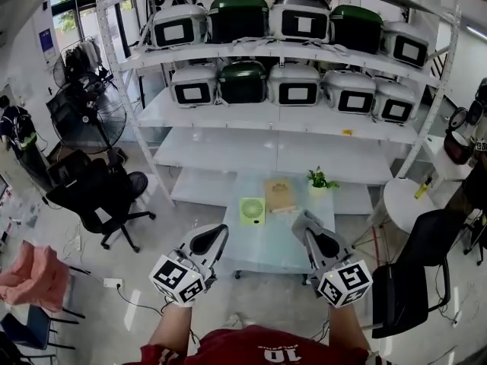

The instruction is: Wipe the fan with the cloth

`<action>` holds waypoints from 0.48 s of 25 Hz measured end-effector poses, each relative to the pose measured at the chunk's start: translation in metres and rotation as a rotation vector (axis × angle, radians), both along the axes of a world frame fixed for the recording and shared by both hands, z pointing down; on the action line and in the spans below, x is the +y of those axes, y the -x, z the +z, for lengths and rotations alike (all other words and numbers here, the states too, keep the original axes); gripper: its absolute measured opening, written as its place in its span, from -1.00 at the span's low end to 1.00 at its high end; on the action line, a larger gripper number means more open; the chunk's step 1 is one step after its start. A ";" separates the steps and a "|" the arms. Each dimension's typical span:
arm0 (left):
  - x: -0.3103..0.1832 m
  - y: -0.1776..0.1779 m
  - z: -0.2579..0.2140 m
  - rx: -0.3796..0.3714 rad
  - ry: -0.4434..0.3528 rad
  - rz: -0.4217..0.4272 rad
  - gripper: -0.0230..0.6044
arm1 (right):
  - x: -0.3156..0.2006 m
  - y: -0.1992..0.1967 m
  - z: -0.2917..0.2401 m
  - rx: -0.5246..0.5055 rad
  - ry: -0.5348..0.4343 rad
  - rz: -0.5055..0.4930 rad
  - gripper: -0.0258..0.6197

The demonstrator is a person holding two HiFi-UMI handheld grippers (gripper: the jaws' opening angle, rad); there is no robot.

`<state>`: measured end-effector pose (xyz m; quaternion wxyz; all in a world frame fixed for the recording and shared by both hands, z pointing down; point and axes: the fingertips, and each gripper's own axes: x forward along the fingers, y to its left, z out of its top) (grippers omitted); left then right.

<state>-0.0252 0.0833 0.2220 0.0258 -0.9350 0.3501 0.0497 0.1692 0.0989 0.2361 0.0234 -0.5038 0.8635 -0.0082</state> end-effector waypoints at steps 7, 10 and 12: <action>0.001 0.014 -0.017 0.039 -0.038 -0.008 -0.93 | 0.021 -0.001 -0.010 -0.029 -0.017 0.051 -0.87; -0.001 0.021 -0.019 0.049 -0.045 -0.004 -0.93 | 0.023 -0.003 -0.017 -0.033 -0.026 0.085 -0.87; -0.003 0.028 -0.020 0.069 -0.036 -0.009 -0.93 | 0.021 -0.003 -0.023 -0.044 -0.032 0.100 -0.87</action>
